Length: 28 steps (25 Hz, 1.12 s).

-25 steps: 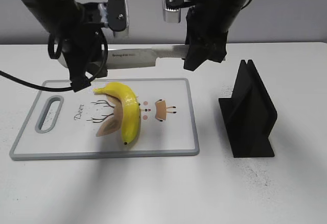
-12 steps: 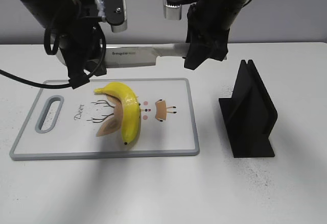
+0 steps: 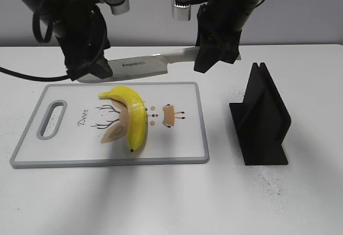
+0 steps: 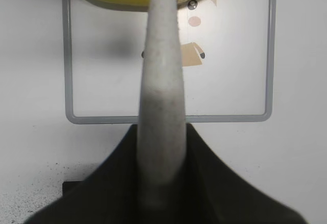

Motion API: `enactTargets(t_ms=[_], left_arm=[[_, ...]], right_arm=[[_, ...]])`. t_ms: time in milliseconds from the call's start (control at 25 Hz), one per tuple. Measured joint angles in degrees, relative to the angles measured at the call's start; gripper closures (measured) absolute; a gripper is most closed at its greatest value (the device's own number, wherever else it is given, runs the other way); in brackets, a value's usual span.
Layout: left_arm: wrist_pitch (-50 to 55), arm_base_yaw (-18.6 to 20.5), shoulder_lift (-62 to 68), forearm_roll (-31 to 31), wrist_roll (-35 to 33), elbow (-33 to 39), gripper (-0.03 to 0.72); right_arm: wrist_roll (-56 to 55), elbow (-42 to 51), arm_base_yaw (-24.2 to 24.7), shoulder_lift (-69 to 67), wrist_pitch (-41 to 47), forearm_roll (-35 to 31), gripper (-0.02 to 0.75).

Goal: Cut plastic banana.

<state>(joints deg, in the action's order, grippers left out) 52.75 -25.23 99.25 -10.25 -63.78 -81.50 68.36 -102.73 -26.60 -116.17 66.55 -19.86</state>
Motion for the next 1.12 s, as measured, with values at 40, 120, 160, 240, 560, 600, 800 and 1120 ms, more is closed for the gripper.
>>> enactTargets(t_ms=[40,120,160,240,560,600,800,1120], left_arm=[[0.28,0.0,-1.12,0.01,0.0,0.0,0.023],[1.38,0.0,-3.52,-0.01,0.06,0.0,0.025],[2.08,0.0,-4.99,-0.01,0.29,0.0,0.027],[2.86,0.0,-7.89,-0.06,1.68,0.0,0.033],[4.29,4.15,-17.36,-0.2,23.12,0.0,0.071],[5.22,5.23,-18.14,-0.15,26.07,0.0,0.076],[13.77,9.87,-21.16,3.55,40.29,0.0,0.108],[16.91,14.03,-25.77,9.45,50.12,2.23,0.124]], right_arm=[[0.0,0.0,0.0,0.0,0.0,0.07,0.578],[0.0,0.0,0.0,0.0,0.0,0.53,0.578],[0.0,0.0,0.0,0.0,0.01,0.82,0.578],[-0.07,0.0,0.0,0.02,0.07,1.39,0.578],[-11.8,0.0,0.0,0.94,0.19,3.44,0.578],[-13.78,0.0,0.0,1.21,0.19,3.45,0.578],[-23.91,0.0,0.0,3.43,0.69,4.0,0.578],[-45.94,0.14,0.05,6.57,3.24,6.11,0.578]])
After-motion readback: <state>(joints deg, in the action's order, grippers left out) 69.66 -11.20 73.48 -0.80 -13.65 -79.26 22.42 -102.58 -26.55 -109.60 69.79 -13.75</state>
